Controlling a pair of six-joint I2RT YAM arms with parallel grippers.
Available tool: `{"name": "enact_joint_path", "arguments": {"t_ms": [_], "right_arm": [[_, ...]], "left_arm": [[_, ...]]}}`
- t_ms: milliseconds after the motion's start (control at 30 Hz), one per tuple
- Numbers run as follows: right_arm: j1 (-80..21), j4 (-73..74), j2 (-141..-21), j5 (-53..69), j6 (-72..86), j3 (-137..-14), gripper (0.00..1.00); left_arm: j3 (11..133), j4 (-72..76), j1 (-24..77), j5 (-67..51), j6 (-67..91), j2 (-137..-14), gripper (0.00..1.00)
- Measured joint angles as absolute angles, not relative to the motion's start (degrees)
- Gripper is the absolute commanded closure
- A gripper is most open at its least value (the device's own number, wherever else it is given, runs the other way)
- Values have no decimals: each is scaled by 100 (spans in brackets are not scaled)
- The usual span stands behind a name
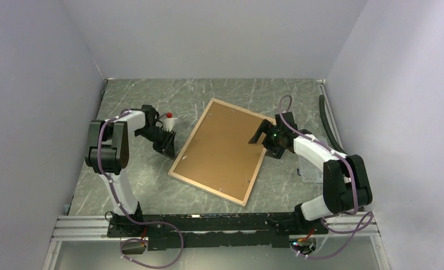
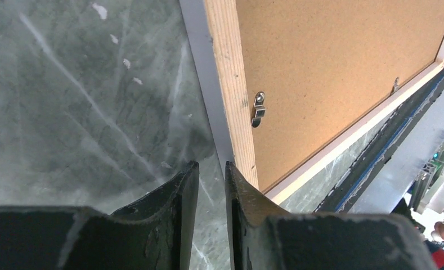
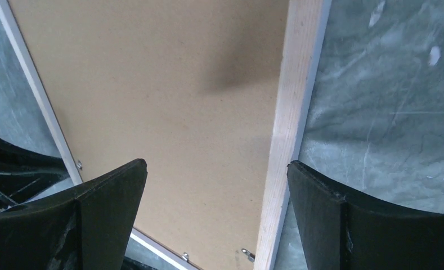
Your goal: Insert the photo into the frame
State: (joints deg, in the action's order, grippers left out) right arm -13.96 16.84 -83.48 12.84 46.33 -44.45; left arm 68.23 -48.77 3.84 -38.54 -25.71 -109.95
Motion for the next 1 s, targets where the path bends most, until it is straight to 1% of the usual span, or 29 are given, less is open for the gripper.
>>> {"name": "enact_joint_path", "arguments": {"t_ms": [100, 200, 267, 333, 467, 533, 600, 833, 1000], "right_arm": [[-1420, 1909, -8267, 993, 4539, -4700, 0], [-1557, 2051, -7787, 725, 4547, -4716, 0], [-1776, 2005, -7483, 639, 4587, -4724, 1], [-2231, 1940, -7402, 569, 4665, -4845, 3], [-3312, 1603, -8005, 611, 4821, -5304, 10], [-3730, 1369, -8407, 676, 4910, -5474, 13], [-4091, 1173, -8838, 788, 5009, -5636, 14], [-4720, 666, -10217, 1072, 5365, -6429, 16], [-4906, 73, -10925, 1400, 5813, -6796, 18]], "left_arm": [[6816, -4919, 261, -3940, -2532, -10954, 67], [6825, -5054, -89, -4117, -2508, -10895, 66], [6869, -5168, -274, -4261, -2519, -10895, 65], [6938, -5330, -390, -4449, -2567, -10914, 64], [7116, -5537, -290, -4838, -2681, -11170, 66], [7116, -5566, -235, -4921, -2733, -11325, 69], [7113, -5599, -189, -4980, -2779, -11454, 72], [6973, -5533, -141, -4974, -2845, -11566, 81], [6973, -5463, -128, -4921, -2849, -11673, 82]]}}
